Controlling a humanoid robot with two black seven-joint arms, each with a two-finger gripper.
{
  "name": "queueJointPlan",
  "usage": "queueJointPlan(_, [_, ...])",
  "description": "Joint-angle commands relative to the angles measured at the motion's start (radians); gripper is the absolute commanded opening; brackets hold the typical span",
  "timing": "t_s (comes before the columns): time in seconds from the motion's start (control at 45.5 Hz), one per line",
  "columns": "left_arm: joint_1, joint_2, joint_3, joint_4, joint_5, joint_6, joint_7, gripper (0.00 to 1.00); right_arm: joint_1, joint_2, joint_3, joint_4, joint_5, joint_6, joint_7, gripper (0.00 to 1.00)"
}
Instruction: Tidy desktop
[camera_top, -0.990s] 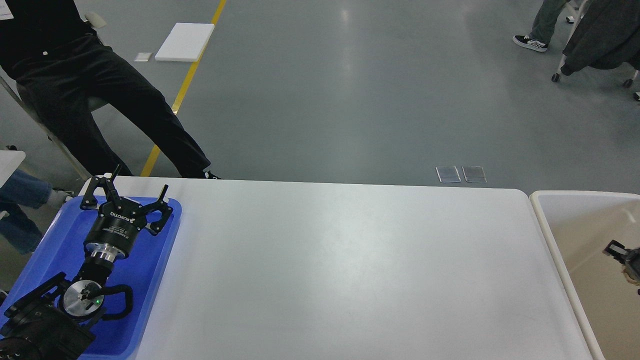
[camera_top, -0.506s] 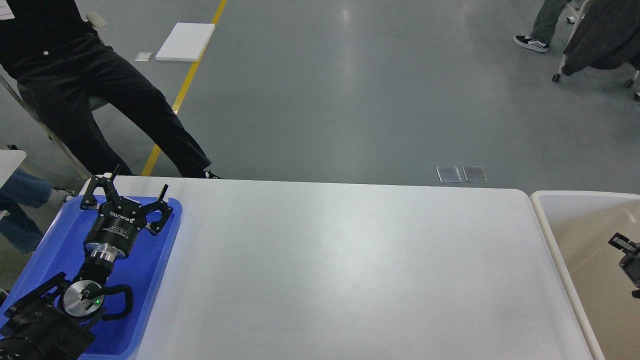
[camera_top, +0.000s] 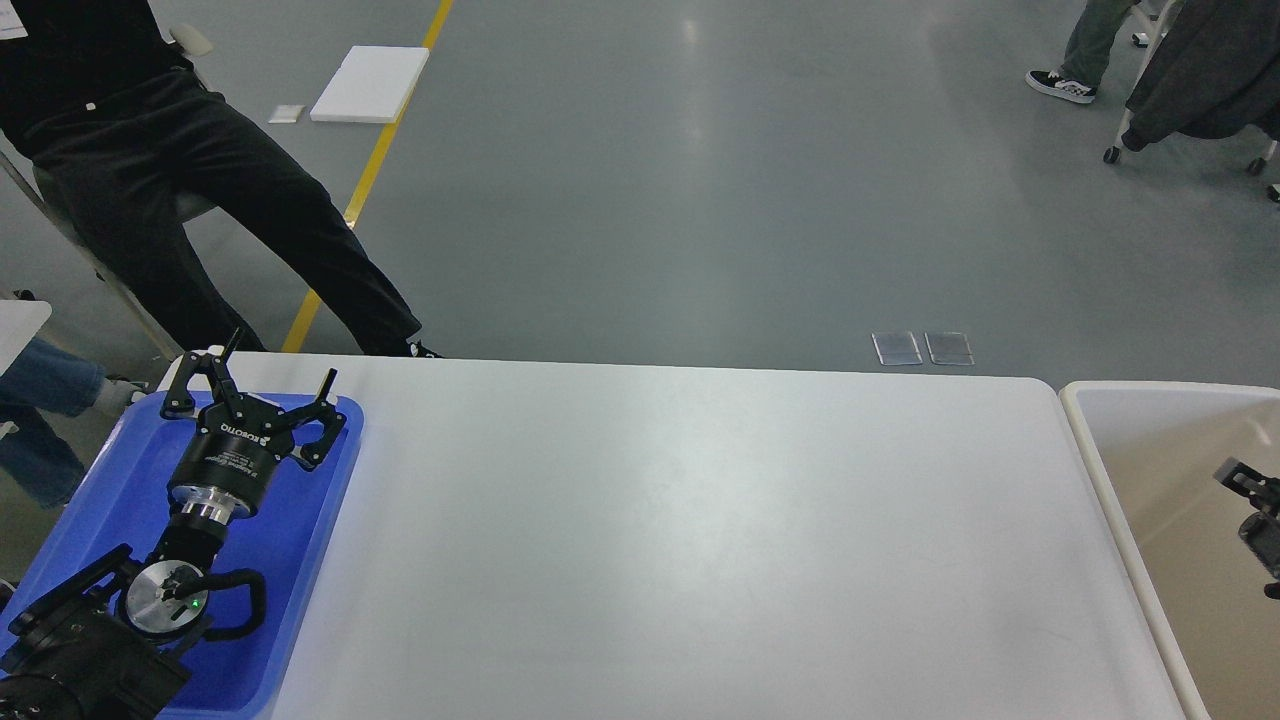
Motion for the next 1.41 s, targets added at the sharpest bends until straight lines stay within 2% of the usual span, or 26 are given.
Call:
queueJointPlan(0.0, [0.0, 0.0, 0.0, -0.001, 0.0, -0.001, 0.0, 0.99, 0.04, -0.009, 0.0, 0.035, 0.0, -0.003, 0.0, 1.0])
queueJointPlan(0.11, [-0.002, 0.0, 0.0, 0.001, 0.0, -0.001, 0.0, 0.99, 0.091, -0.069, -0.002, 0.139, -0.001, 0.0, -0.003, 1.0])
queueJointPlan(0.352, [-0.002, 0.0, 0.0, -0.001, 0.0, -0.001, 0.002, 0.99, 0.229, -0.245, -0.015, 0.489, -0.001, 0.0, -0.003, 1.0])
queueJointPlan(0.704, [-0.002, -0.002, 0.0, -0.001, 0.0, -0.001, 0.002, 0.99, 0.379, -0.273, -0.146, 0.642, -0.001, 0.002, -0.003, 1.0])
queueJointPlan(0.858, [-0.002, -0.002, 0.0, -0.001, 0.0, -0.001, 0.002, 0.99, 0.398, -0.259, -0.129, 0.667, 0.002, -0.003, -0.003, 1.0])
queueJointPlan(1.078, [-0.002, 0.0, 0.0, -0.001, 0.0, -0.001, 0.002, 0.99, 0.353, -0.262, 0.1, 0.647, 0.018, -0.018, -0.005, 1.0])
queueJointPlan(1.232, [-0.002, 0.0, 0.0, -0.001, 0.0, -0.001, 0.002, 0.99, 0.307, -0.219, 0.219, 0.626, 0.14, -0.03, 0.0, 1.0])
queueJointPlan(1.32, [-0.002, -0.002, 0.0, 0.001, 0.0, -0.001, 0.002, 0.99, 0.251, -0.19, 0.404, 0.61, 0.164, -0.049, 0.006, 1.0])
queueJointPlan(1.386, [-0.002, 0.0, 0.0, 0.001, 0.0, 0.001, 0.002, 0.99, 0.165, -0.157, 0.613, 0.609, 0.181, -0.049, 0.012, 1.0])
